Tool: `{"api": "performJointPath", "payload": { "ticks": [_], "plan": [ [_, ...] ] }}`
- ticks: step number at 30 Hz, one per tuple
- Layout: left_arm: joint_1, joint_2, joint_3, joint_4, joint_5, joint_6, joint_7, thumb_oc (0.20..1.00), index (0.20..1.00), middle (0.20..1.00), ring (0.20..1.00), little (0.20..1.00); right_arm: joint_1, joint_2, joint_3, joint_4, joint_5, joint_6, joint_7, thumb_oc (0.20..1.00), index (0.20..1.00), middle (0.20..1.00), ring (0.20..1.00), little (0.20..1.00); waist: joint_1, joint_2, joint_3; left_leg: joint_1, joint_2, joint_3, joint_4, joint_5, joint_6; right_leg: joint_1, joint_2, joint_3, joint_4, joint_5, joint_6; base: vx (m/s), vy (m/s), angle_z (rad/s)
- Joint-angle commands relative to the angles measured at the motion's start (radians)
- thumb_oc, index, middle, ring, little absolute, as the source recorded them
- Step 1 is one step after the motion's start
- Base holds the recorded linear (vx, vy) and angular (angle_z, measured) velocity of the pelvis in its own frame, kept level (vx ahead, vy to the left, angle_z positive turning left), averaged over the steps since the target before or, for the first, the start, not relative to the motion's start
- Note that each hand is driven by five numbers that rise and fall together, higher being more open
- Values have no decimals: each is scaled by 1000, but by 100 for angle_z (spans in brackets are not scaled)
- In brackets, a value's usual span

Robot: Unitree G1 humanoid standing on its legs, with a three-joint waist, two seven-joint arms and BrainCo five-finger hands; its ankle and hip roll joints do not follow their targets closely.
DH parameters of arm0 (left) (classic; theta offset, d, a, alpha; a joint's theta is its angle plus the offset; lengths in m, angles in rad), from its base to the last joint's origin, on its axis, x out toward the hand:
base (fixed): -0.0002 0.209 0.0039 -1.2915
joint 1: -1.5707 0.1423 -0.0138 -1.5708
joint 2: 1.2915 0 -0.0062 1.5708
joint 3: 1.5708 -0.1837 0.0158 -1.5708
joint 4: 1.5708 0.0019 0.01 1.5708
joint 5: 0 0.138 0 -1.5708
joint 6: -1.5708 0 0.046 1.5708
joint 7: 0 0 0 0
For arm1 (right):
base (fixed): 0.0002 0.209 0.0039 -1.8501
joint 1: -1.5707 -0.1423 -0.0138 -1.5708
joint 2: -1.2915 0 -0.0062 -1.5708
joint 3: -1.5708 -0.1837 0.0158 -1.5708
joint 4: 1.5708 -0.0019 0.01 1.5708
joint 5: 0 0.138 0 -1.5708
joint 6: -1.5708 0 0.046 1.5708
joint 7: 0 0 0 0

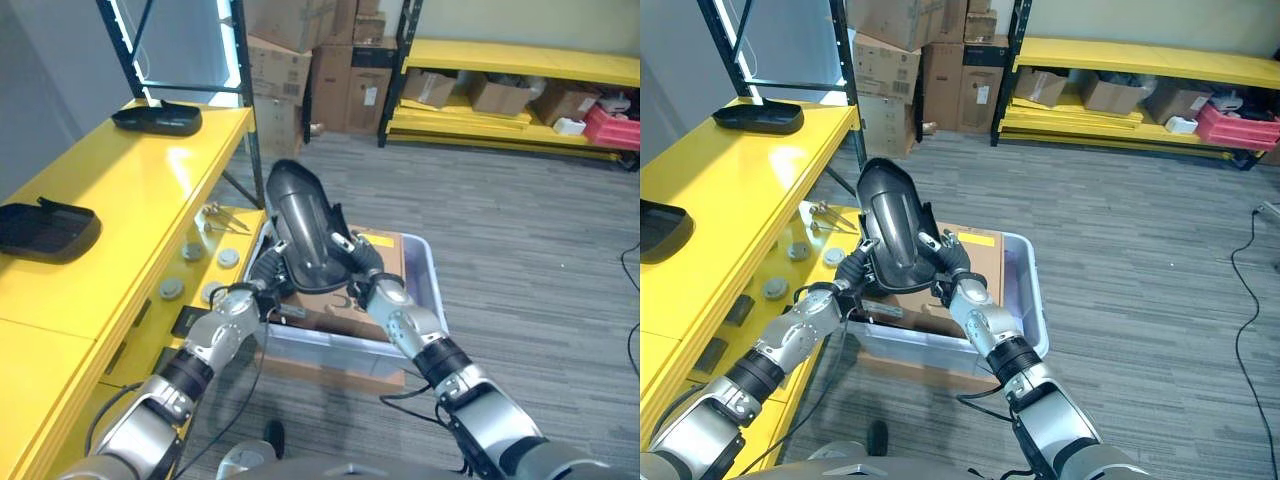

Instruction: Move parts from the plastic box to the shelf.

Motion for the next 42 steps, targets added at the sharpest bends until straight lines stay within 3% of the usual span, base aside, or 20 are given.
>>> {"api": "performJointPath", "payload": {
  "ticks": [1, 14, 23, 29, 36, 39, 42],
  "plan": [
    [-129, -53, 20, -48, 80, -134, -20, 200, 200, 200, 200, 200, -54, 0, -58, -47, 33, -63, -19, 1000, 1000, 1000, 1000, 1000, 33, 21, -51, 66, 22, -66, 36, -153, -29, -91, -3, -42, 36, 19, 34, 0, 0, 0],
    [-97, 0, 69, -44, 118, -156, -18, 200, 200, 200, 200, 200, 27, -67, -178, -139, 51, -107, 17, 1000, 1000, 1000, 1000, 1000, -3, 18, -54, 69, 32, -39, 20, -144, -30, -101, 11, -26, 32, 19, 33, 0, -5, -2],
    [-40, 31, 127, -72, 128, -169, -17, 200, 200, 200, 200, 200, 153, -105, -262, -209, 84, -79, 93, 1000, 1000, 1000, 1000, 1000, -43, 14, -51, 69, 44, -8, 15, -138, -32, -115, 23, -8, 36, 18, 30, 2, -22, -6],
    [12, 40, 170, -84, 124, -210, -20, 200, 200, 200, 200, 200, 247, -117, -283, -214, 103, -37, 146, 1000, 1000, 1000, 1000, 1000, -62, 11, -47, 69, 53, 8, 12, -134, -35, -121, 31, 0, 34, 17, 24, 6, -54, -10],
    [77, 85, 259, -171, 123, -285, -9, 200, 200, 200, 200, 200, 315, -124, -277, -206, 75, 15, 216, 1000, 1000, 1000, 1000, 1000, -48, 10, -45, 59, 67, 5, 7, -120, -48, -121, 45, -14, 23, 18, 14, 31, -83, 0],
    [132, 123, 332, -261, 162, -328, -1, 200, 200, 200, 200, 200, 352, -132, -252, -202, 26, 55, 261, 1000, 1000, 1000, 1000, 1000, -21, 11, -46, 42, 77, -14, -1, -102, -60, -123, 58, -32, 6, 22, 6, 33, -118, 13],
    [185, 152, 403, -347, 184, -332, 9, 200, 200, 200, 200, 200, 377, -126, -214, -186, -37, 80, 269, 1000, 1000, 1000, 1000, 1000, 12, 15, -47, 21, 81, -42, -5, -86, -71, -126, 65, -49, -3, 22, 1, 29, -88, 26]
  ]
}}
